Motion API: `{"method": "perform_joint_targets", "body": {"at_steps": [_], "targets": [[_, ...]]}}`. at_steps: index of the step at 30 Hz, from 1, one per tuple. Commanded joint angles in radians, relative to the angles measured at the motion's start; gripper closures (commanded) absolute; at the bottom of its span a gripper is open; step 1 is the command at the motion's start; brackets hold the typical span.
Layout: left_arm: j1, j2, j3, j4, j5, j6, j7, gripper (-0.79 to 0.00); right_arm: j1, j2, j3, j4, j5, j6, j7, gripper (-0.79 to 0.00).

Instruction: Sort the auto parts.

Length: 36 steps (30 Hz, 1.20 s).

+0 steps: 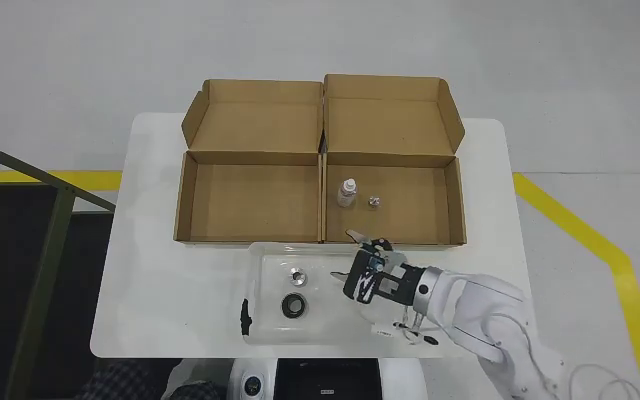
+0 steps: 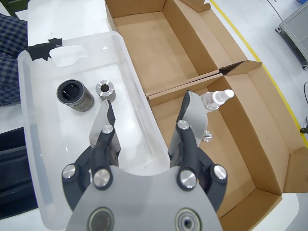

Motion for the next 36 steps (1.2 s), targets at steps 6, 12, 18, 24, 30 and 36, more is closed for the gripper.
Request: {"method": "perform_joint_targets", "body": {"at_steps": [6,12,18,24,30,36], "targets": [[0.0,0.0,0.0,0.0,0.0,0.0,0.0,-0.785,-0.005,-0.003,-0.071,0.007,-0.059,-0.024,-0.024,-0.416],[0.0,0.0,0.0,0.0,0.0,0.0,0.0,-0.785,0.019,-0.013,-0.16,0.056,-0.099,-0.038,-0.033,-0.434],[0.0,0.0,0.0,0.0,0.0,0.0,0.0,-0.785,0.04,-0.02,-0.22,0.084,-0.116,-0.053,-0.019,-0.422],[0.0,0.0,0.0,0.0,0.0,0.0,0.0,-0.785,0.08,-0.032,-0.273,0.133,-0.11,-0.065,-0.005,-0.425],[0.0,0.0,0.0,0.0,0.0,0.0,0.0,-0.785,0.119,-0.045,-0.325,0.178,-0.103,-0.071,0.009,-0.44],[0.0,0.0,0.0,0.0,0.0,0.0,0.0,-0.785,0.158,-0.06,-0.376,0.222,-0.101,-0.071,0.008,-0.453]]}}
